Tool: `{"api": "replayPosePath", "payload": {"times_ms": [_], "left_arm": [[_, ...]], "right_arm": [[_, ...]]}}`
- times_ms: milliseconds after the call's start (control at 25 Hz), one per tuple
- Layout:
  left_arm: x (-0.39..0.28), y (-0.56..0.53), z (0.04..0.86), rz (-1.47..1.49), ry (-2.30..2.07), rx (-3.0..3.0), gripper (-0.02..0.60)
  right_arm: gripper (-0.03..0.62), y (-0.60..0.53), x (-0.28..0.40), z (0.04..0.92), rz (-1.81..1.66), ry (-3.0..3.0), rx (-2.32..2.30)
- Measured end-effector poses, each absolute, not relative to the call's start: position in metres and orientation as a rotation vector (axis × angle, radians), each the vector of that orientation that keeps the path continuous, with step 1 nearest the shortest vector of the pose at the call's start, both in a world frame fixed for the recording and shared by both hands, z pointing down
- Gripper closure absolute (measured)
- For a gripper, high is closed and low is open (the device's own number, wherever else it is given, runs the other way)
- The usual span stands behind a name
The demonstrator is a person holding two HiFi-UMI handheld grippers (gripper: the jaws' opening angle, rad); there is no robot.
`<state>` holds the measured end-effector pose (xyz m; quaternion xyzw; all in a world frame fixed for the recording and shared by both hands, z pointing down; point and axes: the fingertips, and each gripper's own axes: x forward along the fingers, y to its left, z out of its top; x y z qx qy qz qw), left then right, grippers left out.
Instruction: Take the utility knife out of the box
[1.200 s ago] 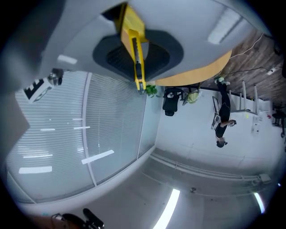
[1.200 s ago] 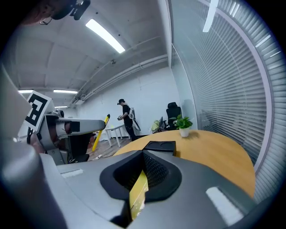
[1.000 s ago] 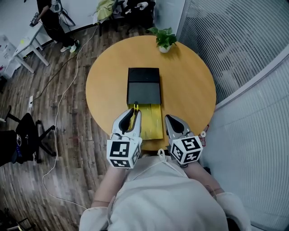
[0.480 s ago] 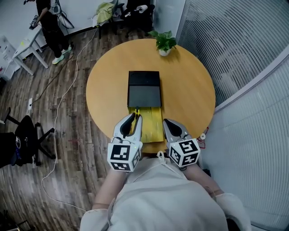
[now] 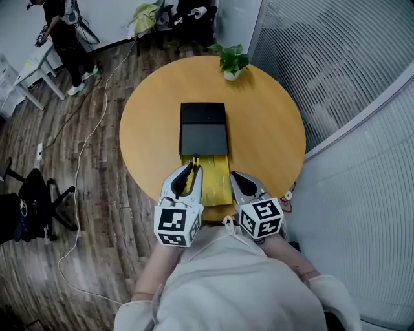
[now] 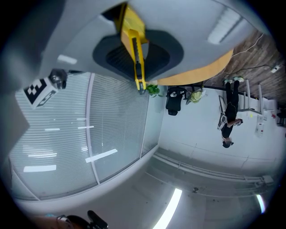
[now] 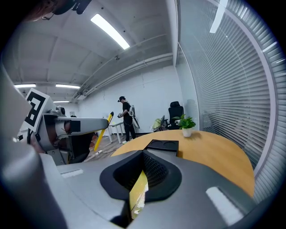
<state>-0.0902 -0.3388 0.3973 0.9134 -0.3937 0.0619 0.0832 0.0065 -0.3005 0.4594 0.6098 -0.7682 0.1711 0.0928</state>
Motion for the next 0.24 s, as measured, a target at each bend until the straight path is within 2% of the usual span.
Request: {"api": "replayPosePath", "payload": {"times_ms": [240], "left_arm": [[-0.0886,-0.3423,0.3948,0.186,-1.161,2.732,0.512]], "right_arm": [[0.595,-0.3056,0.0061,0.4526,0.490,-2.276,1.815]]}}
